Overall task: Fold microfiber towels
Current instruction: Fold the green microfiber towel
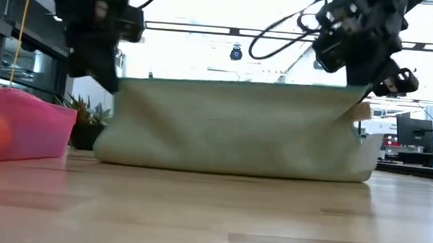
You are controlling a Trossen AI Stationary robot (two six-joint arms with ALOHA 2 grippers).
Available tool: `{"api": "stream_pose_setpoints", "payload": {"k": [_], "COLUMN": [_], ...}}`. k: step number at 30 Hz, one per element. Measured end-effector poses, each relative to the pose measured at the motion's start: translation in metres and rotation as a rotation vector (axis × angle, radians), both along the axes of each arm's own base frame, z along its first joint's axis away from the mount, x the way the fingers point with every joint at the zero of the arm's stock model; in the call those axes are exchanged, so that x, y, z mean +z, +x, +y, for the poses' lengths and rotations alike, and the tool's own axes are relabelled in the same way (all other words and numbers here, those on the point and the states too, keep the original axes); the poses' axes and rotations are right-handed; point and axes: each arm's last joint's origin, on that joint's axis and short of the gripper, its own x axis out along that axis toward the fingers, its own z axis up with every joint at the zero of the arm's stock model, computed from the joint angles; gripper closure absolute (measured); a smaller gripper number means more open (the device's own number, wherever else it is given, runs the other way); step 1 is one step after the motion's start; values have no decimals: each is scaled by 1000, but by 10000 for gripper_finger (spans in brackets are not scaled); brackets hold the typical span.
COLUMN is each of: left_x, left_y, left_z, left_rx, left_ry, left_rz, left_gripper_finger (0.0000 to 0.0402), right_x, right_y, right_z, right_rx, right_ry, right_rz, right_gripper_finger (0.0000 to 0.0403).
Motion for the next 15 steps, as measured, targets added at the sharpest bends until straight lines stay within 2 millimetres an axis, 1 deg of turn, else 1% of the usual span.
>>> {"api": "stream_pose_setpoints", "payload": {"k": [3, 7, 11, 15], "left_x": [0, -1, -6, -19], "left_y": [0, 0, 1, 8], "left_z": [16, 32, 43, 50], "left_rx": [59, 108, 139, 152], "left_ry": [64, 121, 120, 121], "left_rz": [-3, 11, 39, 79], "left_gripper_finger": [401, 401, 401, 401], "right_x": [-2, -2, -3, -3], "right_y": [-2, -2, -3, -3], "right_z": [-12, -27, -38, -46], "right_rx": [-62, -122, -186, -211], "right_ry": [-57, -115, -172, -213], "right_rz": [35, 36, 40, 42], "right_gripper_finger": [403, 403, 403, 403]}}
